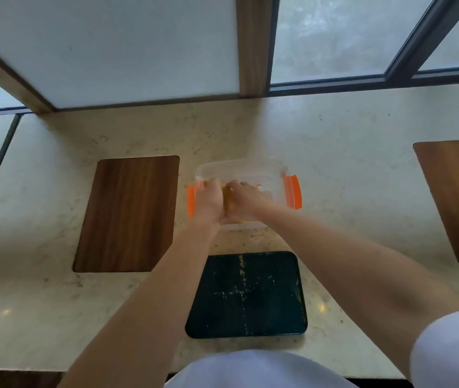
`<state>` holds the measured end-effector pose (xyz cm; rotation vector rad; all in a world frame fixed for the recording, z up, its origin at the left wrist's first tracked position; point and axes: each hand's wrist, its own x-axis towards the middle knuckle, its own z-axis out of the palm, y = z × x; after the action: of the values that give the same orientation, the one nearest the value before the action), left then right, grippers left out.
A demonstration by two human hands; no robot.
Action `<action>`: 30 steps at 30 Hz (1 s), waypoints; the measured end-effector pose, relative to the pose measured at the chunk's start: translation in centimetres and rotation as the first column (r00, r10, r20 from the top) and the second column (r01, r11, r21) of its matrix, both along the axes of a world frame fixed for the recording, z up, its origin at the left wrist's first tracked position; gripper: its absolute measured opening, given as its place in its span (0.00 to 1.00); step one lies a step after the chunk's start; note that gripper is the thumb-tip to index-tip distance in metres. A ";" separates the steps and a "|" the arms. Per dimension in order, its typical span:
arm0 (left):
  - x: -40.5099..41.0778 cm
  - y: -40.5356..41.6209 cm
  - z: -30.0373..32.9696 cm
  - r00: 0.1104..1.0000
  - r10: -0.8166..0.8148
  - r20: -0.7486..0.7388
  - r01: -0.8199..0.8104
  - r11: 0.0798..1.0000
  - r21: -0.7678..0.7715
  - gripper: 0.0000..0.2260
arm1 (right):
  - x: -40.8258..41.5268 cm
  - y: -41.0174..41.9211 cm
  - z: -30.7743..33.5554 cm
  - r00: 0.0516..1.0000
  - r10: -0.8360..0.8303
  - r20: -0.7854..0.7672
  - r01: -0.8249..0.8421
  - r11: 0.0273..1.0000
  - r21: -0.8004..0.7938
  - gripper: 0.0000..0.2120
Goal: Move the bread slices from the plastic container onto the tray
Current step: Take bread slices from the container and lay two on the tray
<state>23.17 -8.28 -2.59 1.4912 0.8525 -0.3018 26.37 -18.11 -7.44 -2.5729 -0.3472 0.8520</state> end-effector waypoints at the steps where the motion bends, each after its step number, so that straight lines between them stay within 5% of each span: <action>1: 0.0 -0.2 -0.2 1.000 -0.019 -0.001 0.019 0.999 0.041 0.09 | 0.0 -0.4 0.0 1.000 0.008 -0.004 -0.008 1.000 0.016 0.43; 11: 1.6 -3.9 -3.0 0.981 -0.178 -0.079 0.193 0.943 0.270 0.06 | 0.1 -4.4 0.7 0.979 -0.181 -0.095 0.194 0.968 0.160 0.37; 18: 2.7 -3.5 -3.4 0.953 -0.266 -0.146 0.295 0.924 0.242 0.12 | 0.9 -4.9 2.3 0.980 -0.152 -0.125 0.146 0.988 -0.055 0.15; 24: 1.4 -3.2 -4.1 0.938 -0.316 -0.140 0.345 0.883 0.319 0.15 | 0.8 -5.0 2.8 0.993 -0.113 -0.036 0.106 0.982 -0.157 0.09; 30: 1.4 -3.5 -4.4 0.894 -0.400 -0.203 0.448 0.782 0.432 0.03 | 0.8 -4.6 3.3 0.978 -0.188 -0.090 0.178 0.978 -0.108 0.04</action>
<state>24.57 -11.75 -7.00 2.1500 0.6826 -0.5369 27.14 -22.71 -4.17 -2.5904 -0.0375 0.9466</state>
